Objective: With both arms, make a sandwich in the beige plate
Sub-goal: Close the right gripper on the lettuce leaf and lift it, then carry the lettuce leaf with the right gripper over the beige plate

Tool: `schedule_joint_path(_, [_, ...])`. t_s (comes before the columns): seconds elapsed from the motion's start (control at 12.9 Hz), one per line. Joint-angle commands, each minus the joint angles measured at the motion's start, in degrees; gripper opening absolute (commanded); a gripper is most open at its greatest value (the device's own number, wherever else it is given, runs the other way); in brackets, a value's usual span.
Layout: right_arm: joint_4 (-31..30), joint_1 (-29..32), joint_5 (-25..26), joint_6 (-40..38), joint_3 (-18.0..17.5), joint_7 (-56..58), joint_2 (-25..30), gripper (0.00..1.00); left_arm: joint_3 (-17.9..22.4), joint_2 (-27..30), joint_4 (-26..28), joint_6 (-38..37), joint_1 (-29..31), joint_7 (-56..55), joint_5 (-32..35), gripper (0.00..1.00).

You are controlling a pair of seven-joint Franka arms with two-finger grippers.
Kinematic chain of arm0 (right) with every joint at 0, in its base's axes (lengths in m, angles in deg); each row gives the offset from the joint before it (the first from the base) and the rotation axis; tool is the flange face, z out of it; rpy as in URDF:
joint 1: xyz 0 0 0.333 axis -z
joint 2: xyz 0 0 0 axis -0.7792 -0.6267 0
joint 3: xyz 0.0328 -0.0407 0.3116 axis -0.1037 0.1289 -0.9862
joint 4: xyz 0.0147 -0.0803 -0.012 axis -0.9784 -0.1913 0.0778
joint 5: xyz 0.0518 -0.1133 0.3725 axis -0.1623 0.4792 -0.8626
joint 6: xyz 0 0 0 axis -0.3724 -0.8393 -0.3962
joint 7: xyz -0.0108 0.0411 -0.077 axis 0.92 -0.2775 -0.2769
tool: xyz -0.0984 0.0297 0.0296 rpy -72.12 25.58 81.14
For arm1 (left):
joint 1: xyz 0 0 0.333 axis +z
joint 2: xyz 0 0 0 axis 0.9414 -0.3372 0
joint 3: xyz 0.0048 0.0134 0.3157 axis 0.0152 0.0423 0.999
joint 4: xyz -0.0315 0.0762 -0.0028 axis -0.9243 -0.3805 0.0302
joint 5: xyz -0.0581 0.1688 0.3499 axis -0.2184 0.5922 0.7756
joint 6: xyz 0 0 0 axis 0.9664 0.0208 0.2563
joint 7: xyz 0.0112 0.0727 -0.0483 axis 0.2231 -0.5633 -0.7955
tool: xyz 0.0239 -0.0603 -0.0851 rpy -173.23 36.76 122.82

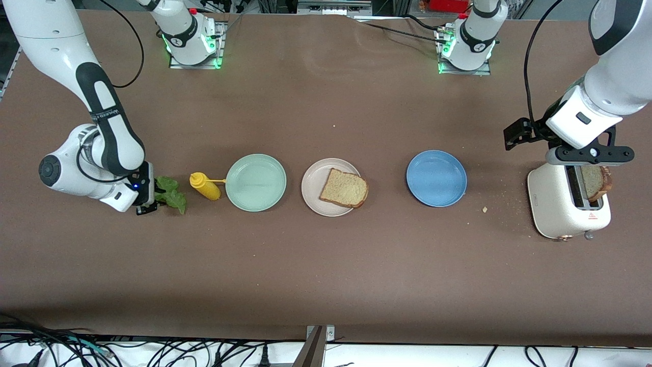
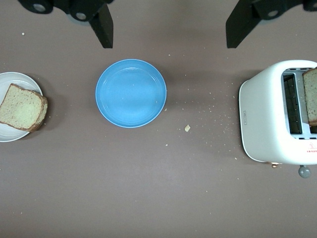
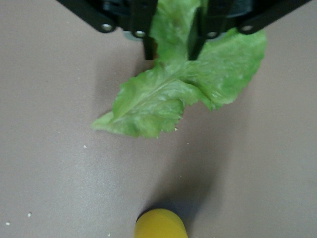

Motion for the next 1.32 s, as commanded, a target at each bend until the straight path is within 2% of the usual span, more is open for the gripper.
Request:
schedule_joint_path(0.0, [1.0,0.1,0.4,-3.8,0.2,-1.0,1.1,0.00,0.1,-0.3,-1.4,-1.2,0.1,-0.4,-1.2,1.00])
schedule_joint_path(0.31, [1.6,0.1,1.1,-6.0,0.2,-1.8,3.0,0.00,0.1,-0.3,-1.5,-1.2,0.0,-0.5,-1.2,1.00])
schedule_joint_path(0.62, [2.5,-0.5,1.8,-19.5,-0.3,-15.0,10.6,0.00,0.1,-0.3,-1.5,-1.2,0.0,-0.5,-1.2,1.00])
schedule_joint_path(0.85, [3.1,-4.1,1.0,-27.5,-0.1,-21.6,15.5,0.00,0.1,-0.3,-1.5,-1.2,0.0,-0.5,-1.2,1.00])
schedule_joint_path(1.01, [5.2,-6.3,-2.7,-33.1,0.0,-27.9,17.4,0.00,0.1,-0.3,-1.5,-1.2,0.0,-0.5,-1.2,1.00])
schedule_joint_path(1.24, [6.2,-9.7,-6.5,-35.9,0.0,-35.3,19.4,0.00,0.1,-0.3,-1.5,-1.2,0.0,-0.5,-1.2,1.00])
